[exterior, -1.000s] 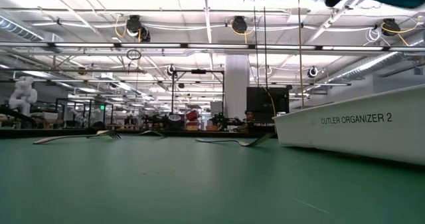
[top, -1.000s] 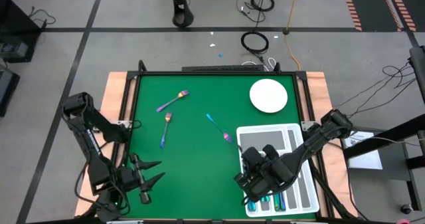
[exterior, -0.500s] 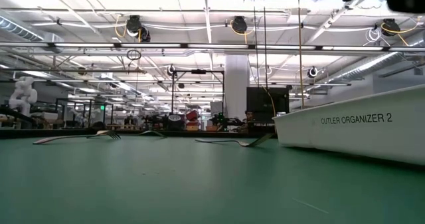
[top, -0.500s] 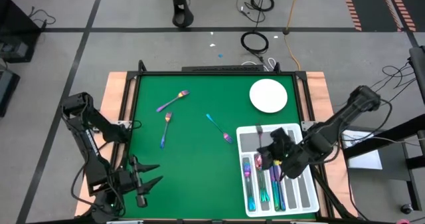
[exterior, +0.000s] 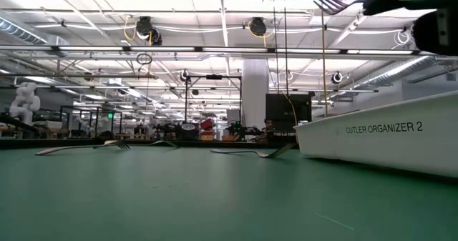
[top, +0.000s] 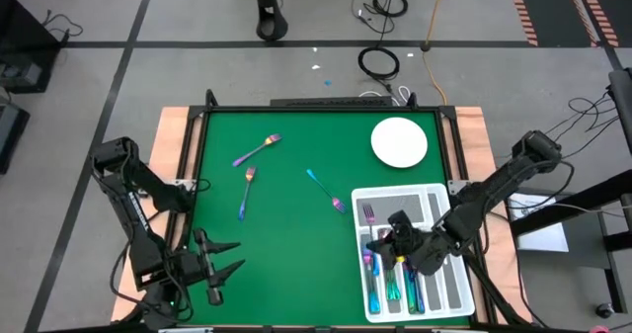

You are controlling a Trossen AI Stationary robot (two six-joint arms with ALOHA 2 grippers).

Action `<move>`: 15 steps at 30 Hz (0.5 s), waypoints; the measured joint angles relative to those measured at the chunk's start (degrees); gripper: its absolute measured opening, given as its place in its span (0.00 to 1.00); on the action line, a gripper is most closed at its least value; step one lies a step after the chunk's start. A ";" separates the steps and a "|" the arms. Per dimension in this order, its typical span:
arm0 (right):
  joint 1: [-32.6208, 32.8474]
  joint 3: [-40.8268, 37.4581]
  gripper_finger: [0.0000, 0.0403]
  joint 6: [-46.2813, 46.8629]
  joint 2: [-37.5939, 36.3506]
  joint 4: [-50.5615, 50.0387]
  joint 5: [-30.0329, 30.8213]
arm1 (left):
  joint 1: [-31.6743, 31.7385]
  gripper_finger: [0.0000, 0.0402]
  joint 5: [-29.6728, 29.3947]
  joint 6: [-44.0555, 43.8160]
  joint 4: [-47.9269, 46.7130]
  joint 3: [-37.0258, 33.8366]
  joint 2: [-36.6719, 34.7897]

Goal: Sort silverware
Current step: Put the bottom left fork into the utensil organizer

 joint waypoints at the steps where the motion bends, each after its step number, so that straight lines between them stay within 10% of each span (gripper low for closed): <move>1: 0.46 0.00 0.00 0.65 0.97 1.38 0.06 | 0.37 0.49 0.00 0.51 -0.72 0.00 -0.04; 15: 4.96 0.17 0.00 8.64 10.32 10.80 1.41 | 7.87 0.49 11.11 0.66 -12.17 0.00 -5.00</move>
